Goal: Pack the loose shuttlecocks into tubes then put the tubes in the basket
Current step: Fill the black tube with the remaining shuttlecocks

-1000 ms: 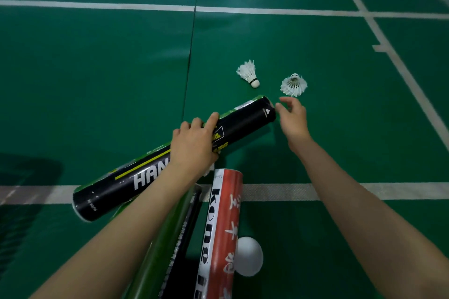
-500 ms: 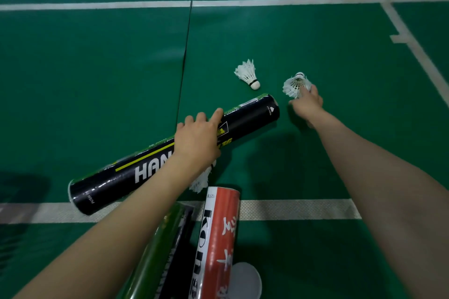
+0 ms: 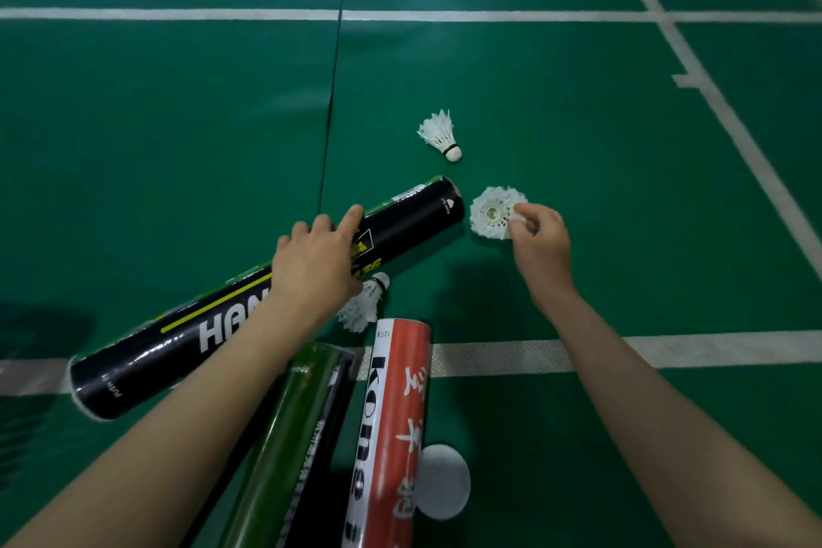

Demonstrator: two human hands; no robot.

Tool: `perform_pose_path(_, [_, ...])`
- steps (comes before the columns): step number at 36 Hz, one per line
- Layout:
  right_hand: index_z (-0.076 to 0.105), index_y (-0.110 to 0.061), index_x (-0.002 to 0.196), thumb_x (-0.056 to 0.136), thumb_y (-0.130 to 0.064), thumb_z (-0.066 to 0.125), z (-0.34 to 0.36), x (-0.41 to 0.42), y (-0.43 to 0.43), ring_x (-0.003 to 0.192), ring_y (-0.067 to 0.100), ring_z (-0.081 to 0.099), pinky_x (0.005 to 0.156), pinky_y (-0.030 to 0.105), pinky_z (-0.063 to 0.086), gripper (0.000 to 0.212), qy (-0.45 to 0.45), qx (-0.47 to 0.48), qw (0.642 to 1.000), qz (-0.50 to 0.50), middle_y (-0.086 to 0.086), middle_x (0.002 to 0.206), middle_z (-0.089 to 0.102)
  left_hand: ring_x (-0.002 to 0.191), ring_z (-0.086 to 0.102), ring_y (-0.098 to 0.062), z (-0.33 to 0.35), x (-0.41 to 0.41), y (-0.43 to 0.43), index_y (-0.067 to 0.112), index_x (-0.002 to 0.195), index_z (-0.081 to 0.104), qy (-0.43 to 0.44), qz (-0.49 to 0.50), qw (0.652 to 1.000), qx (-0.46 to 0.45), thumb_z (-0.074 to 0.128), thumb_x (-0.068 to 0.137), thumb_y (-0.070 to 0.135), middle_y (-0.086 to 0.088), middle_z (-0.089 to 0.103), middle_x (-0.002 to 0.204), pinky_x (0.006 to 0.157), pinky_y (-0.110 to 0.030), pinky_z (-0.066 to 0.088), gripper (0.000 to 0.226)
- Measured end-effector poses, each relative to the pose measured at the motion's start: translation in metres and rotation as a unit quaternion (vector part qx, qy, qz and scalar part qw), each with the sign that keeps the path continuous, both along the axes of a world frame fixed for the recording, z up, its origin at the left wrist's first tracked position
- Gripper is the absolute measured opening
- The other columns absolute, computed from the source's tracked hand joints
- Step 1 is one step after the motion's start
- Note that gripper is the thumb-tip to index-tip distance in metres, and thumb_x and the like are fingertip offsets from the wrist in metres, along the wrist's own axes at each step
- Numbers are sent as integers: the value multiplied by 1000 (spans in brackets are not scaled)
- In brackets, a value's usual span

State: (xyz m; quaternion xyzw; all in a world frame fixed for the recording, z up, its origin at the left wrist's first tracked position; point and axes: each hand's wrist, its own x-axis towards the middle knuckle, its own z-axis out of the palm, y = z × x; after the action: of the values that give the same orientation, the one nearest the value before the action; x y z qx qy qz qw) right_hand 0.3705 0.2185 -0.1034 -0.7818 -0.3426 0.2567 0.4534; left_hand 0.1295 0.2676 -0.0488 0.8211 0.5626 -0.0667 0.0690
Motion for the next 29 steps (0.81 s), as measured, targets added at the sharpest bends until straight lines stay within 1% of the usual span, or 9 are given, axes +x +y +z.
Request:
perform_pose_path(3, [62, -20, 108, 91, -17, 52, 1, -3, -21, 99, 12, 57, 90, 31, 49, 20, 62, -10, 998, -21, 0, 119, 55, 116, 48, -32, 3, -9, -12, 27, 150, 11, 0, -9, 1000, -9, 72, 80, 32, -11, 51, 127, 99, -44, 40, 94])
perform_pose_path(6, [63, -13, 103, 94, -12, 48, 1, -6, -35, 87, 8, 59, 90, 35, 52, 17, 128, -28, 990, -44, 1, 111, 58, 115, 48, -30, 5, -17, -24, 28, 150, 10, -6, -24, 1000, -13, 72, 79, 34, -9, 50, 127, 98, -42, 40, 95])
perform_pose_path(9, [60, -11, 85, 94, -7, 47, 4, -11, -44, 86, 16, 60, 92, 38, 51, 17, 179, -25, 983, -43, 7, 95, 61, 113, 48, -30, 6, -22, -35, 29, 150, 9, -12, -32, 999, -12, 72, 79, 36, -8, 50, 128, 96, -40, 41, 95])
perform_pose_path(11, [62, -10, 87, 90, -5, 52, 4, -14, -47, 83, 18, 55, 88, 43, 53, 12, 139, -52, 989, -16, 10, 93, 62, 112, 48, -30, 6, -23, -43, 29, 150, 9, -15, -33, 999, -16, 72, 79, 36, -8, 50, 127, 95, -40, 42, 95])
perform_pose_path(14, [60, -7, 115, 85, -3, 58, -1, -16, -50, 79, 12, 55, 60, 20, 47, 30, 29, -114, 992, 49, 14, 118, 55, 112, 48, -30, 4, -26, -53, 29, 150, 10, -16, -36, 999, -23, 73, 78, 35, -8, 50, 126, 94, -40, 42, 96])
perform_pose_path(17, [55, -9, 118, 86, -10, 64, -8, -18, -48, 104, 17, 51, 80, 20, 41, 34, -53, -145, 985, 78, 9, 137, 32, 112, 48, -30, 3, -30, -59, 29, 150, 10, -11, -35, 999, -26, 73, 78, 35, -8, 50, 126, 94, -40, 42, 96])
perform_pose_path(23, [39, -12, 137, 82, -12, 69, -8, -23, -33, 136, 28, 23, 110, 37, 25, 63, -226, -91, 961, 129, 11, 149, 24, 113, 48, -30, 2, -35, -62, 29, 149, 10, -10, -20, 999, -30, 74, 77, 41, -8, 50, 127, 95, -41, 42, 97])
perform_pose_path(26, [33, -16, 144, 85, -20, 65, -7, -20, -14, 136, 30, 24, 108, 43, 27, 67, -255, -179, 934, 176, 10, 147, 34, 113, 48, -30, 2, -37, -62, 28, 149, 11, -7, -12, 1000, -27, 74, 77, 40, -8, 51, 127, 95, -41, 42, 97])
perform_pose_path(29, [47, -9, 129, 89, -23, 63, -7, -23, -4, 120, 33, 42, 94, 40, 39, 46, -237, -223, 934, 145, 15, 124, 55, 115, 48, -31, 2, -37, -61, 27, 149, 11, -5, -5, 1000, -30, 75, 77, 38, -9, 51, 128, 95, -41, 42, 97])
